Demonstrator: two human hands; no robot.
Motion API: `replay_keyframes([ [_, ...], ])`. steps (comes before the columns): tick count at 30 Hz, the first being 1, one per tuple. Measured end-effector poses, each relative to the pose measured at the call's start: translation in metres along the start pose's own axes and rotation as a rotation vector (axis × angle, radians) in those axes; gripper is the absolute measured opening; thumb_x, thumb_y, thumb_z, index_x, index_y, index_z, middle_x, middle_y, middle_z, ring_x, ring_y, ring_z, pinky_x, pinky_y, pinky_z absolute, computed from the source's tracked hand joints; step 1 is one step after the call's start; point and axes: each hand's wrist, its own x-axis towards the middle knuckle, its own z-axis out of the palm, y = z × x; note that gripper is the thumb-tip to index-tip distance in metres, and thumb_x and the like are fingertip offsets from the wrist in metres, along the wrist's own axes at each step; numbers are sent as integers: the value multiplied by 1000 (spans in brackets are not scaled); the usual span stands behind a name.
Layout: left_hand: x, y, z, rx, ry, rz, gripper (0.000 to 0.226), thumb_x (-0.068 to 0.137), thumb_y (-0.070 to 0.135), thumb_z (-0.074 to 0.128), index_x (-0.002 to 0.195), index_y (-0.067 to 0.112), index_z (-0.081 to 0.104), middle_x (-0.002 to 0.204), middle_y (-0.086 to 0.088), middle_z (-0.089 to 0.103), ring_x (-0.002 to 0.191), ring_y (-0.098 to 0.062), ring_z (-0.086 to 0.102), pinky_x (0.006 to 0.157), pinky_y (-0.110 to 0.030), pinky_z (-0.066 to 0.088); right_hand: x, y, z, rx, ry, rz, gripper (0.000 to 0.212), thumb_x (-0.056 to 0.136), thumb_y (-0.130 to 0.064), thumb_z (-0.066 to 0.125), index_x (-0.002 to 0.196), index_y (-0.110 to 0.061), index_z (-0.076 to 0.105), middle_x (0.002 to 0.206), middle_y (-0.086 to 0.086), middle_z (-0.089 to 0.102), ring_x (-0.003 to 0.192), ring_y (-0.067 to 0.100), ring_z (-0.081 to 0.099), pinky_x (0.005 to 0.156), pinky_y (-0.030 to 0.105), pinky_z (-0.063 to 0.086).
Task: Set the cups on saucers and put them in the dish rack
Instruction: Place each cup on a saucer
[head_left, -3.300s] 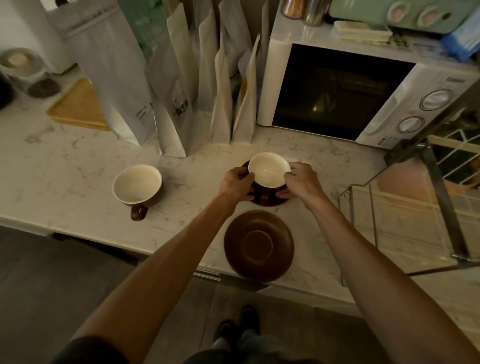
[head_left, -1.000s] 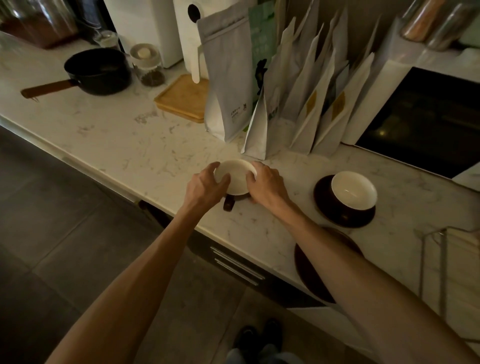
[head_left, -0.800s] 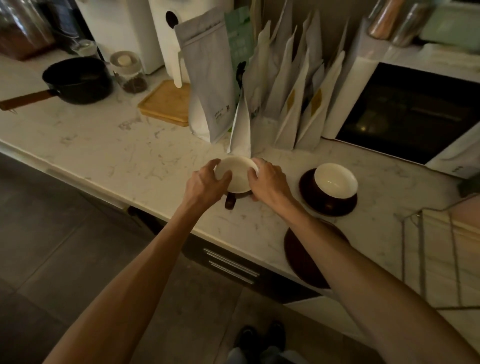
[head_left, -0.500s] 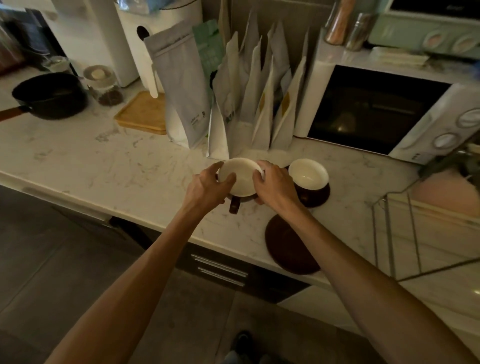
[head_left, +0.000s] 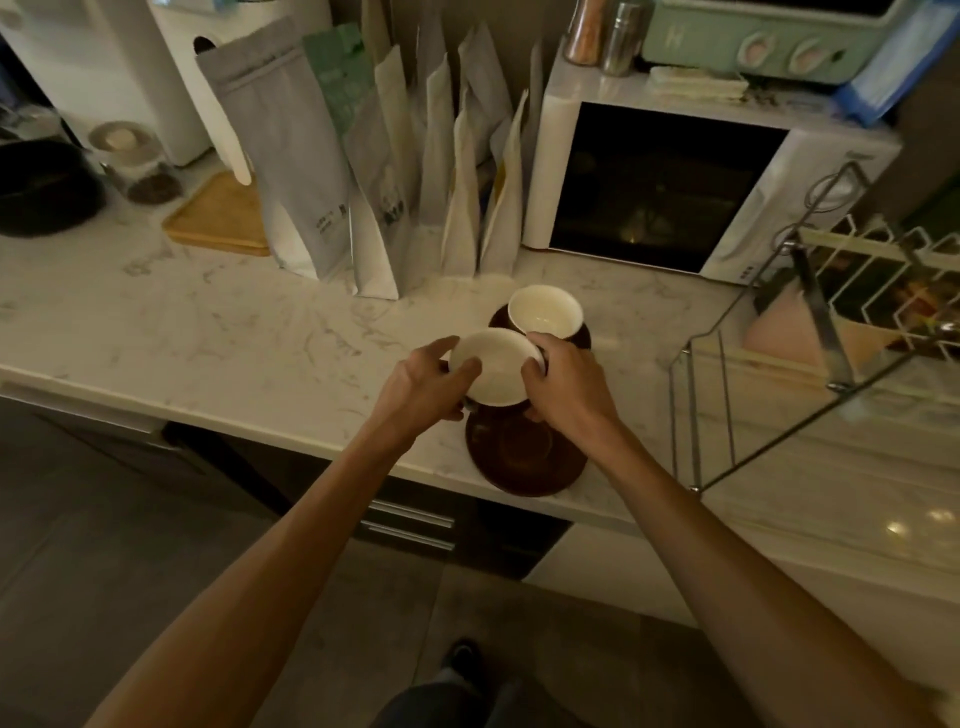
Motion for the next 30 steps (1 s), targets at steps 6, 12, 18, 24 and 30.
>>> replay_keyframes([
  [6, -14, -7, 28, 8, -47, -26, 56, 91, 37, 57, 142, 20, 42, 121, -14, 64, 92, -23, 70, 71, -38, 62, -21, 29, -3, 21, 5, 63, 37, 97, -17, 51, 134, -18, 54, 112, 6, 69, 83, 19, 71, 65, 39, 63],
  [12, -23, -10, 46, -13, -72, -35, 50, 90, 37, 57, 137, 22, 46, 126, -15, 60, 106, -30, 63, 75, -42, 61, -32, 47, -3, -4, 33, 74, 38, 99, -17, 50, 137, -16, 54, 118, 7, 69, 95, 21, 70, 67, 40, 63],
  [18, -27, -10, 53, -28, -95, -42, 43, 92, 31, 57, 133, 20, 48, 122, -10, 59, 109, -31, 61, 81, -45, 60, -35, 55, 1, -11, 26, 84, 38, 99, -13, 49, 135, -19, 55, 118, 7, 69, 98, 23, 69, 72, 42, 63],
  [24, -27, -13, 56, -52, -100, -81, 43, 91, 29, 58, 132, 20, 48, 118, -5, 56, 112, -30, 59, 76, -36, 60, -37, 60, 6, -14, 18, 81, 39, 99, -14, 49, 136, -23, 53, 117, 7, 69, 99, 23, 67, 73, 43, 62],
  [30, -25, -16, 60, -81, -102, -103, 47, 90, 32, 59, 134, 22, 44, 129, -9, 53, 115, -31, 57, 79, -41, 60, -35, 61, 9, -32, 18, 74, 38, 100, -15, 48, 136, -23, 53, 117, 7, 69, 95, 22, 69, 75, 43, 62],
])
